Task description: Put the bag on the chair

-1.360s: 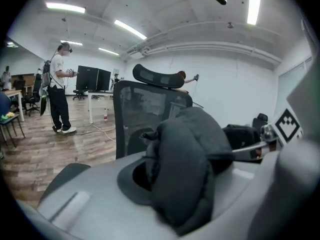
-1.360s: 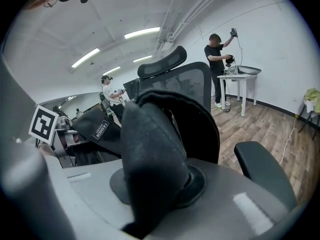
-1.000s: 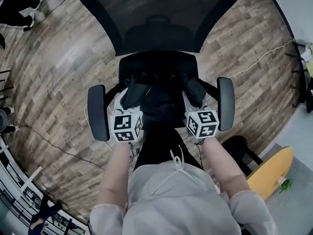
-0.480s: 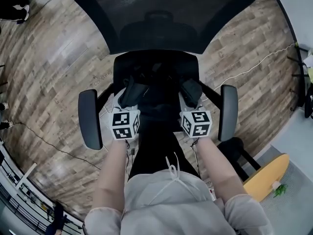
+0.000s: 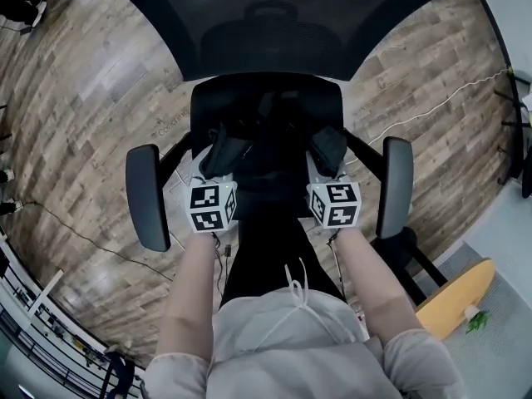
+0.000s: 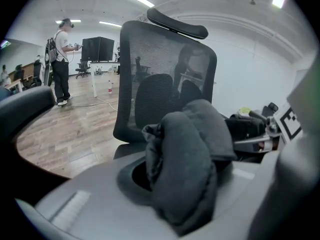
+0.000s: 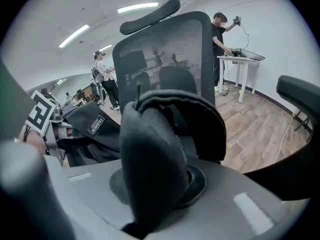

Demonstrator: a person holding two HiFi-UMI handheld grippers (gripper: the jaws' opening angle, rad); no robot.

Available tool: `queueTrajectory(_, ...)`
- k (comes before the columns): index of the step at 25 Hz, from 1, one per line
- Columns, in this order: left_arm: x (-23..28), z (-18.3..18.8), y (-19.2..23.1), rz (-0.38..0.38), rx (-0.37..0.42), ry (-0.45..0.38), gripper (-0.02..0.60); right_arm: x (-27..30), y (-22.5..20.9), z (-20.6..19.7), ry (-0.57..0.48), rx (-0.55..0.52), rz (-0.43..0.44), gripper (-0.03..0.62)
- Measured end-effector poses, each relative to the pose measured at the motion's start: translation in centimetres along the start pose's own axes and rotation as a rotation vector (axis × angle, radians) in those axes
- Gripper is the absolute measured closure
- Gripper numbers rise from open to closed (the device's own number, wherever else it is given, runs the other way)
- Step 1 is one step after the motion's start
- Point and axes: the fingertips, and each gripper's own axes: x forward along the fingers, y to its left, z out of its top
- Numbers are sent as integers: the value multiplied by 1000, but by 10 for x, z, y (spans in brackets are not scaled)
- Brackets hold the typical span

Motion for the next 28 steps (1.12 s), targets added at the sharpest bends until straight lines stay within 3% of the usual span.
queueTrajectory(7, 12, -28, 5, 19, 29, 78, 529, 13, -5, -26, 78, 18, -32, 560)
queueTrajectory(12, 17, -51, 6, 17, 51, 129, 529, 19, -1, -46, 115, -61, -77, 560)
queueTrajectory(18, 21, -73, 14, 37, 18, 160, 523, 26, 2, -63, 159, -59, -53, 557)
queueTrajectory(28, 31, -100, 17, 23, 79, 169, 517, 45, 4, -92, 204, -94, -13, 557)
